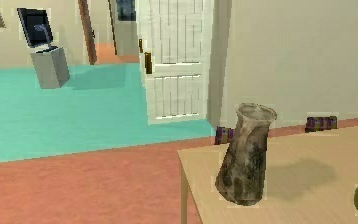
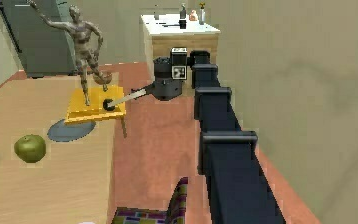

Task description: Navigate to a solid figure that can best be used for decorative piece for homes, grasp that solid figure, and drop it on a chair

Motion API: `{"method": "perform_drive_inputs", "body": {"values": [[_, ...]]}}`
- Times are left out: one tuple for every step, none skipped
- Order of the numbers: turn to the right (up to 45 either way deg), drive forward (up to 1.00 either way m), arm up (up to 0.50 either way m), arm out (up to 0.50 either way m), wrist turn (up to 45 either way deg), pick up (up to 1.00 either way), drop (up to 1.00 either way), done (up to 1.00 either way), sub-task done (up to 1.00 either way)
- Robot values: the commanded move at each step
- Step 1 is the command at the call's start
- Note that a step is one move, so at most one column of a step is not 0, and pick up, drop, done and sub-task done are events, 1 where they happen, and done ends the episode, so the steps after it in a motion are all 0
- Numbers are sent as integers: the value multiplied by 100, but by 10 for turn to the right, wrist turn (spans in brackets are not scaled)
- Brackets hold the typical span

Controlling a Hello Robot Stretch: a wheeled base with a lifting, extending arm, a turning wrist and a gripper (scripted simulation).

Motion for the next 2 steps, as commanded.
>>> {"method": "perform_drive_inputs", "body": {"values": [[0,0,-50,0,0,0,0,0,0],[0,0,0,0,0,0,100,0,0]]}}
